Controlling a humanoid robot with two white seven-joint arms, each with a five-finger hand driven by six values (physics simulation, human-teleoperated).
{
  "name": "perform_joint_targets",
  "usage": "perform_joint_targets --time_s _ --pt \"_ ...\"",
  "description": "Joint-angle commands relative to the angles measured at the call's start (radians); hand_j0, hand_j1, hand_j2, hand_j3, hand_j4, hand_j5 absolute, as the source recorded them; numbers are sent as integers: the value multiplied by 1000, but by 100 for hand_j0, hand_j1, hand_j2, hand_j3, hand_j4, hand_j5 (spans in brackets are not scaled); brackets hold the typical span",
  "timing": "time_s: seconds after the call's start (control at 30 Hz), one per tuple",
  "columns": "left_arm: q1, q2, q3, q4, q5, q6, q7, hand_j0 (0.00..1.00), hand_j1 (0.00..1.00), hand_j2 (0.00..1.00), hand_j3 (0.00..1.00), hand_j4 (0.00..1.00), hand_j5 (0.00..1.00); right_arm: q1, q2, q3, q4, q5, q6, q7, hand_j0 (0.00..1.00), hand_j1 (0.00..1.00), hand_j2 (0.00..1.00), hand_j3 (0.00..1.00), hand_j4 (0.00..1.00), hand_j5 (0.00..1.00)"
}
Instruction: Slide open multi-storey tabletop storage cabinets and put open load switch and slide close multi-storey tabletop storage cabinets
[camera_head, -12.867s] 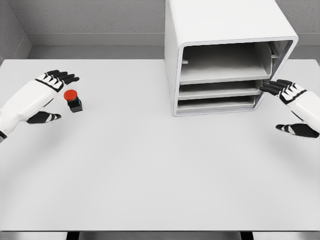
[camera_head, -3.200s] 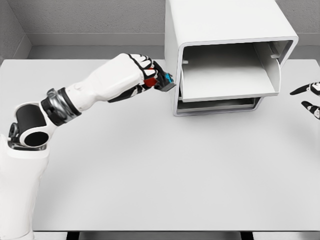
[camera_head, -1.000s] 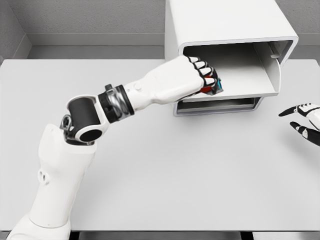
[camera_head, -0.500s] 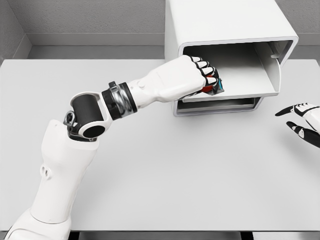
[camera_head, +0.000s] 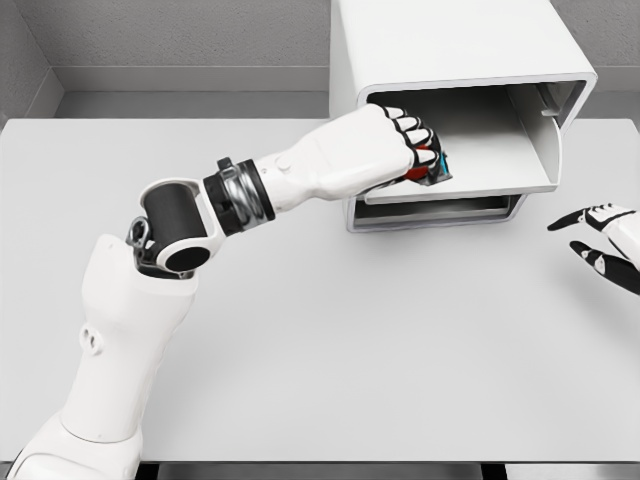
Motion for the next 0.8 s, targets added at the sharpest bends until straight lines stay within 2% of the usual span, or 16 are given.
perform_joint_targets --time_s 0.0,0.17,0.23,0.33,0.5,0.77 --pt "0 0 -23 0 3 3 1 46 46 46 46 46 46 -2 9 -1 2 -4 1 0 57 57 57 57 57 57" --pt "0 0 -27 2 1 3 1 45 45 45 45 45 45 -3 25 -5 -1 -2 1 0 58 58 58 58 58 58" --pt "0 0 -58 3 0 3 1 45 45 45 45 45 45 -3 25 -5 -3 -2 1 0 58 58 58 58 58 58" --pt "-2 0 -67 3 0 3 1 45 45 45 45 45 45 -3 26 -4 -4 -2 1 0 58 58 58 58 58 58" --pt "-40 0 -73 0 9 3 1 45 45 45 45 45 45 -3 34 -4 -18 -2 1 0 58 58 58 58 58 58" --pt "-64 0 -108 21 0 3 1 45 45 45 45 45 45 -3 55 1 -46 7 1 0 58 58 58 58 58 58"
